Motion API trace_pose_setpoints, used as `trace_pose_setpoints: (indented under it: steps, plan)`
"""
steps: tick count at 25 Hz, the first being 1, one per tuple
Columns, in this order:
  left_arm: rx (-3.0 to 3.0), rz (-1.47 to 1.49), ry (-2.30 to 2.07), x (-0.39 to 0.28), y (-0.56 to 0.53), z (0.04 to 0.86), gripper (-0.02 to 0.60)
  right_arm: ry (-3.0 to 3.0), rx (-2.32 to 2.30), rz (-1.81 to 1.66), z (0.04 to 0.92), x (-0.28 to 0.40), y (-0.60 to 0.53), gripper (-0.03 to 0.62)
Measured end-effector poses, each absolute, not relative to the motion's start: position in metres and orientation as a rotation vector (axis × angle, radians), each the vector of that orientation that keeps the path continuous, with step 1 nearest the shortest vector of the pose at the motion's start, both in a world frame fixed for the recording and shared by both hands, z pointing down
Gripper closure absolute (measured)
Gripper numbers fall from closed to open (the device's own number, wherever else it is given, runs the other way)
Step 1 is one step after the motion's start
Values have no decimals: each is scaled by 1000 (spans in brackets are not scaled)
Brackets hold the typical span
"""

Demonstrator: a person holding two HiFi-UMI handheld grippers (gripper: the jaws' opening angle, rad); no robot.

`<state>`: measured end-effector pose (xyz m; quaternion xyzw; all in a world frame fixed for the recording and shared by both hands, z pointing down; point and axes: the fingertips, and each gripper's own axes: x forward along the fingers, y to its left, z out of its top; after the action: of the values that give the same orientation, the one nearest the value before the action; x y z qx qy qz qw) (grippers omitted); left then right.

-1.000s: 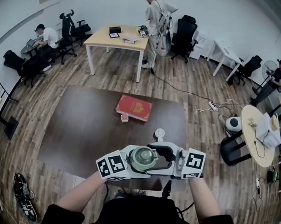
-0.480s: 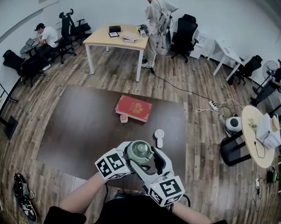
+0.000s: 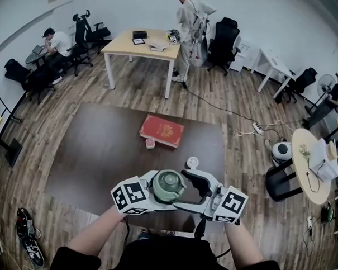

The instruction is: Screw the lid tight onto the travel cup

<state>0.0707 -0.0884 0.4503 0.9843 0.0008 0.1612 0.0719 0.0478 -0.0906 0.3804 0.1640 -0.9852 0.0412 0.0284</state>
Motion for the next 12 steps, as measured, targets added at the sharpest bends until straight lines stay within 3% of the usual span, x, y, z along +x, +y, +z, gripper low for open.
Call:
trace_pose_setpoints:
  steps: [5, 12]
  plan:
    - [2960, 485, 32, 78, -84, 450, 166, -3065, 305, 117, 381, 45, -90, 215]
    - [2958, 588, -252, 67, -117, 463, 167, -2826, 1119, 186, 390, 34, -109, 221]
